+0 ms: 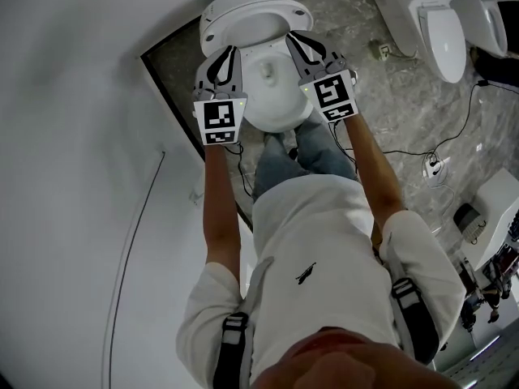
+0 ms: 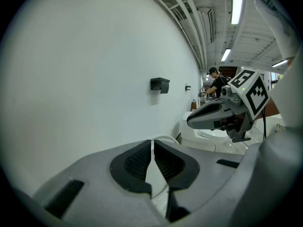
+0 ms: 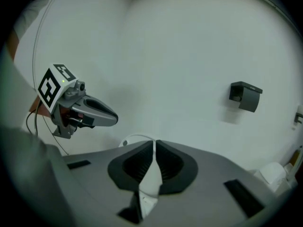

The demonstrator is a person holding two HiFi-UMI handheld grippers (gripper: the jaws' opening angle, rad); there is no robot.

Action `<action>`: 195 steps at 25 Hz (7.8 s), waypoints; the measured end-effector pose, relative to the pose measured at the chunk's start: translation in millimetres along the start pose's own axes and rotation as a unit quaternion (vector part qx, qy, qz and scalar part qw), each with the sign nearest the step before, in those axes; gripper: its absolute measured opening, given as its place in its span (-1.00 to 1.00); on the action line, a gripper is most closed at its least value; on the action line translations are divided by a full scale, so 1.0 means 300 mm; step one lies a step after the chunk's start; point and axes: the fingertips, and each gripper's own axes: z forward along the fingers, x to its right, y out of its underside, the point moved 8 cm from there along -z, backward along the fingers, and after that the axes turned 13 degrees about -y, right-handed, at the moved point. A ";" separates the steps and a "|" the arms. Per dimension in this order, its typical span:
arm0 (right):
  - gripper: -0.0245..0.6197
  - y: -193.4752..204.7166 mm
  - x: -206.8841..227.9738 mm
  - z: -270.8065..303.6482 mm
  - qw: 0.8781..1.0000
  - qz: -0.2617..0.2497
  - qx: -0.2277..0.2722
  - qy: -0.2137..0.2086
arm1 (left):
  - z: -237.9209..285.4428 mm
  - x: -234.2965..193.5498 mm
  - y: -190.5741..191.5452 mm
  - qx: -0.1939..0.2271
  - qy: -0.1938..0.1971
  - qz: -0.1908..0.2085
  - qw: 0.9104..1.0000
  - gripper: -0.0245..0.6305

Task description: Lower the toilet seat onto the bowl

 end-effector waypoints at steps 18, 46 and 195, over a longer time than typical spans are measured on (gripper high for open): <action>-0.82 0.075 0.124 0.121 0.999 -0.007 -0.044 -0.004 | 0.182 -0.030 0.057 -0.039 0.000 0.027 0.999 -0.83; -0.59 0.152 0.244 0.301 0.995 -0.036 -0.087 -0.009 | 0.341 -0.092 0.152 -0.077 -0.014 0.032 0.996 -0.60; -0.58 0.689 -0.458 -0.277 0.990 0.002 -0.130 -0.058 | -0.410 0.454 0.636 -0.152 0.073 0.060 0.984 -0.53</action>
